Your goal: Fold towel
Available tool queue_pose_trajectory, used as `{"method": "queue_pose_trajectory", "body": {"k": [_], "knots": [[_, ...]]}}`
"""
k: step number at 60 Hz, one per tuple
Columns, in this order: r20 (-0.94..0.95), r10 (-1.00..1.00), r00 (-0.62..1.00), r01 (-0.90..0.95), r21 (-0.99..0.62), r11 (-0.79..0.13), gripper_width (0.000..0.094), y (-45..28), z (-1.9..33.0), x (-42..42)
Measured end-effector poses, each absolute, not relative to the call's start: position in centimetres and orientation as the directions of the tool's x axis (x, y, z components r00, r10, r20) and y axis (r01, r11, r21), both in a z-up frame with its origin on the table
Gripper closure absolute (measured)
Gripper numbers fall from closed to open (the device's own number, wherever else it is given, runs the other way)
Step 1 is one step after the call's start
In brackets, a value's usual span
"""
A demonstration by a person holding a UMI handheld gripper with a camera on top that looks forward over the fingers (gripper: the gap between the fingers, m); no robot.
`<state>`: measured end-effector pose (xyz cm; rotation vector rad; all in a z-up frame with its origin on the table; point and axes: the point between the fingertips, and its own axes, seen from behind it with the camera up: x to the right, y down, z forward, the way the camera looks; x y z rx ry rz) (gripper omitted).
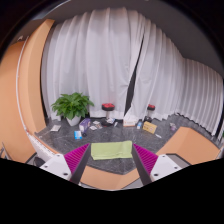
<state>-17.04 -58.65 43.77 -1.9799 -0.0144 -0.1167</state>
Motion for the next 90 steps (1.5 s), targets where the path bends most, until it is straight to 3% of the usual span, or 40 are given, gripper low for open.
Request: {"method": "queue_pose_trajectory", "body": {"k": [13, 21, 35, 58, 70, 73, 77, 82, 86, 90], "knots": [[0.076, -0.049, 0.996, 0.049, -0.908, -0.416, 0.0083, -57.6, 42.5, -16.7], [0.072, -0.036, 0.997, 0.048, -0.894, -0.445, 0.0085, -56.5, 39.4, -16.9], [0.073, 0.020, 0.997, 0.073, -0.848, -0.525, 0.0088, -50.9, 27.6, -17.8], [0.018, 0.138, 0.990, 0.101, -0.778, -0.621, 0.0090, -29.1, 6.3, -26.4], [0.094, 0.155, 0.983, 0.175, -0.722, -0.670, 0.0099, -22.5, -1.2, -26.8], [0.121, 0.157, 0.980, 0.194, -0.749, -0.634, 0.0149, -21.3, -1.0, -27.2], [0.137, 0.154, 0.979, 0.204, -0.745, -0.635, 0.0301, -20.7, -1.4, -27.1], [0.212, 0.141, 0.967, 0.253, -0.730, -0.635, 0.0692, -20.0, -1.5, -25.5], [0.242, 0.142, 0.960, 0.276, -0.729, -0.626, 0.0826, -19.6, -1.5, -25.2], [0.249, 0.141, 0.958, 0.281, -0.726, -0.627, 0.0893, -19.6, -1.2, -25.2]]}}
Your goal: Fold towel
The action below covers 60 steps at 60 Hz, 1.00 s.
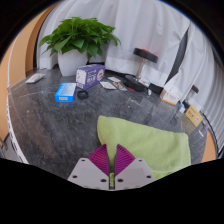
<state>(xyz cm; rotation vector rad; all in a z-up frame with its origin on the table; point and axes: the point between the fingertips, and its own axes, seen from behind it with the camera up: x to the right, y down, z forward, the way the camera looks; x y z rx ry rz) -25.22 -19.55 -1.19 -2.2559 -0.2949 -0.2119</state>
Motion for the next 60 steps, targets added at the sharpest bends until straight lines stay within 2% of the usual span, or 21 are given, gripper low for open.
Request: {"method": "queue_pose_trajectory", "body": {"k": [5, 9, 19, 22, 28, 33, 36, 38, 41, 42, 45, 51, 60], "knots": [[0.210, 0.118, 0.971, 0.236, -0.722, -0.650, 0.0895, -19.5, -0.7, -25.6], [0.125, 0.125, 0.984, 0.176, -0.744, -0.644, 0.0895, -19.2, 1.6, -27.0], [-0.199, 0.097, 0.975, -0.111, -0.820, -0.561, 0.0896, -17.9, 13.2, -28.5], [-0.259, 0.077, 0.963, -0.180, -0.827, -0.532, 0.0897, -17.4, 15.5, -27.3], [-0.285, 0.016, 0.959, -0.235, -0.822, -0.519, 0.0885, -16.7, 15.0, -21.6], [-0.267, -0.067, 0.961, -0.256, -0.780, -0.571, 0.0796, -17.2, 10.5, -16.5], [-0.264, -0.113, 0.958, -0.277, -0.748, -0.603, 0.0696, -17.2, 7.6, -13.8], [-0.244, -0.141, 0.959, -0.277, -0.731, -0.623, 0.0592, -17.5, 6.0, -11.8], [-0.182, -0.177, 0.967, -0.254, -0.730, -0.634, 0.0381, -18.3, 4.8, -8.2], [-0.156, -0.191, 0.969, -0.244, -0.733, -0.635, 0.0254, -18.5, 4.5, -6.9], [-0.087, -0.231, 0.969, -0.220, -0.735, -0.641, 0.0168, -19.5, 4.8, -4.2], [-0.023, -0.249, 0.968, -0.180, -0.757, -0.628, 0.0088, -21.1, 7.6, -1.4], [0.045, -0.230, 0.972, -0.109, -0.780, -0.616, 0.0086, -24.0, 13.1, -1.4]]}}
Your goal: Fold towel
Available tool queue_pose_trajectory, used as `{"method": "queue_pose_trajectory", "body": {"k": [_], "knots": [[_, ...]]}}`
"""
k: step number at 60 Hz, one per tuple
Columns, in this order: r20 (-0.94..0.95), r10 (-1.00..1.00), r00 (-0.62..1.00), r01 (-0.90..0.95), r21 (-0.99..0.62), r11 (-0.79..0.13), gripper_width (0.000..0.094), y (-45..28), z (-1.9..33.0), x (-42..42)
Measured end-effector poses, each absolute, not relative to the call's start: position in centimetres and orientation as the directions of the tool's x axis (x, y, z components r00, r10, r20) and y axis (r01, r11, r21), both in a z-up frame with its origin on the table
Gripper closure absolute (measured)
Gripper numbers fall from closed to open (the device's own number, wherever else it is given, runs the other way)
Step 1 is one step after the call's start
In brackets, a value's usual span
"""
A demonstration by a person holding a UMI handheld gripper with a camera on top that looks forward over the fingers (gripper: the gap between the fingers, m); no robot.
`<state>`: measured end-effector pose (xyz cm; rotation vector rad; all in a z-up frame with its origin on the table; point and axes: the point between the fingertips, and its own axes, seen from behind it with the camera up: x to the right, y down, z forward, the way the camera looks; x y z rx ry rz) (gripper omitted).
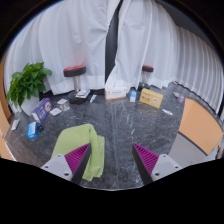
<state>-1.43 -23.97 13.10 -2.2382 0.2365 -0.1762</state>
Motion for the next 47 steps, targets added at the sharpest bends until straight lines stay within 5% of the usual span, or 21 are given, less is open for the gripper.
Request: {"method": "queue_pose_trajectory", "body": {"k": [17, 47], "knots": [[0.046, -0.224, 0.973, -0.101, -0.792, -0.602, 0.0085, -29.8, 19.7, -8.2], [0.106, -0.206, 0.973, -0.035, -0.811, -0.584, 0.0084, -33.2, 23.4, -12.9]]}}
